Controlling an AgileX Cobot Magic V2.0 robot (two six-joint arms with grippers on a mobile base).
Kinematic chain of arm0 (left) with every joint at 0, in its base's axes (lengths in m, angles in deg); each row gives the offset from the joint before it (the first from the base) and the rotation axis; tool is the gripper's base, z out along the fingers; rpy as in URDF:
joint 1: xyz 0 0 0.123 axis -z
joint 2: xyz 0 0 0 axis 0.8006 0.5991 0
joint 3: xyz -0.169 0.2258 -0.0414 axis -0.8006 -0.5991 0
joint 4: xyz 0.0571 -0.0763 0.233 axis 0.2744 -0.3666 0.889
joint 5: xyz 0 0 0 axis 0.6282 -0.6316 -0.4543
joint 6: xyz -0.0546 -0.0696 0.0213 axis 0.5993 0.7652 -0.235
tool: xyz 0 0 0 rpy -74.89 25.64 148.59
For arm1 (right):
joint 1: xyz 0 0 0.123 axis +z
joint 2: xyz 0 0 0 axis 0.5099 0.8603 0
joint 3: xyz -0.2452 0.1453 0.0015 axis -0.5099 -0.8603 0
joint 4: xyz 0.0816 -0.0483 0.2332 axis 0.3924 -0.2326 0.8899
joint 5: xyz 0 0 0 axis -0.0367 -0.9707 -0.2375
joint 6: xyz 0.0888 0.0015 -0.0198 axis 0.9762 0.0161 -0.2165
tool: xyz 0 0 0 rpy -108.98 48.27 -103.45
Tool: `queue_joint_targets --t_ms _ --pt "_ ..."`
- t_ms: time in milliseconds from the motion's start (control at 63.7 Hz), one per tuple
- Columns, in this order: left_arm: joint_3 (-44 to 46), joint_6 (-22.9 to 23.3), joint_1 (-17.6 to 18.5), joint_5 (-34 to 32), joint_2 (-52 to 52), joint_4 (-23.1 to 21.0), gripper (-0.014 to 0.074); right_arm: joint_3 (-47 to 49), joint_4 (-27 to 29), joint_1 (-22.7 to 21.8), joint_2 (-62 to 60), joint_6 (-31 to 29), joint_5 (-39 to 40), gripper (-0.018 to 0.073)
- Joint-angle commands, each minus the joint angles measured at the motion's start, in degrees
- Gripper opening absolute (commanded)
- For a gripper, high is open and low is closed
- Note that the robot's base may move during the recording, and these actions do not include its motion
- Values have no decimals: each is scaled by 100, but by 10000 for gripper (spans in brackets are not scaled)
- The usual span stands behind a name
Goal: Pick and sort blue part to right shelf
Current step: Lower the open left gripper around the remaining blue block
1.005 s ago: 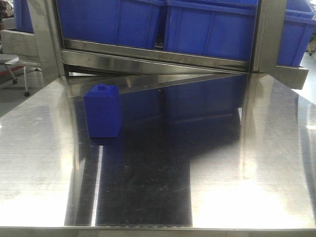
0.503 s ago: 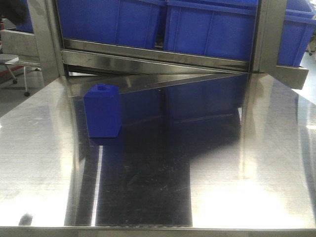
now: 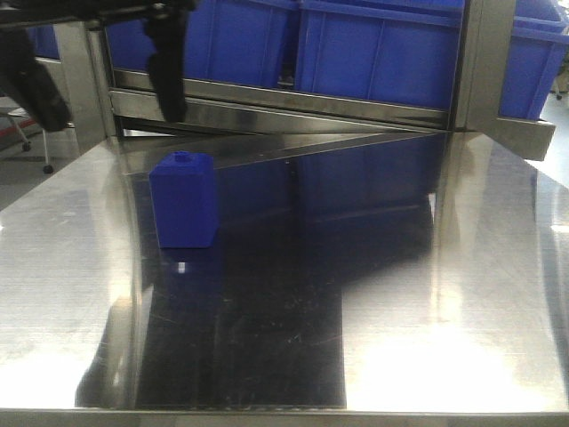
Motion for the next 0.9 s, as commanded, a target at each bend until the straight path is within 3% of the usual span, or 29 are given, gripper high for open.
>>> queue_joint_targets --t_ms 0,408,880 --pt "554 62 32 191 93 -105 689 171 -73 -26 41 -33 524 402" --pt "1785 62 32 819 1276 -85 689 171 -73 -26 41 -33 524 402" --pt "1701 124 32 819 1696 -325 689 171 -73 -26 41 -33 524 402"
